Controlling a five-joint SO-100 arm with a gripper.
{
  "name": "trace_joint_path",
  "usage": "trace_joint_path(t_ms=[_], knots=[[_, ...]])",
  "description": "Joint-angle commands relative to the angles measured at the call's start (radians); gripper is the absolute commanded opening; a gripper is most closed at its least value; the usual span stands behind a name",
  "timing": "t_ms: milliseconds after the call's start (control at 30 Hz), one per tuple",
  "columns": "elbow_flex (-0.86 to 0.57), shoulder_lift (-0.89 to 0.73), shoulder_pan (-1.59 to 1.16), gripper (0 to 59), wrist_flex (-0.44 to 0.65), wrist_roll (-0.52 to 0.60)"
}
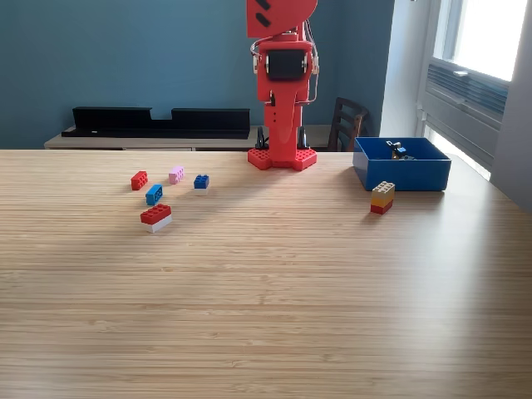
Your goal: Grasp a lego block and put it in the bin.
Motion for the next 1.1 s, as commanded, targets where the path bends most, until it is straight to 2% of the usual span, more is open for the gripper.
trace_joint_path(t_ms=[33,567,1100], knots=[[0.008,0.032,0.000,0.1,-0.008,-0.018],[0.057,0.035,-0.002,0.1,-0.003,-0.006],[0.031,0.035,0.000,0.1,-0.006,-0.020]])
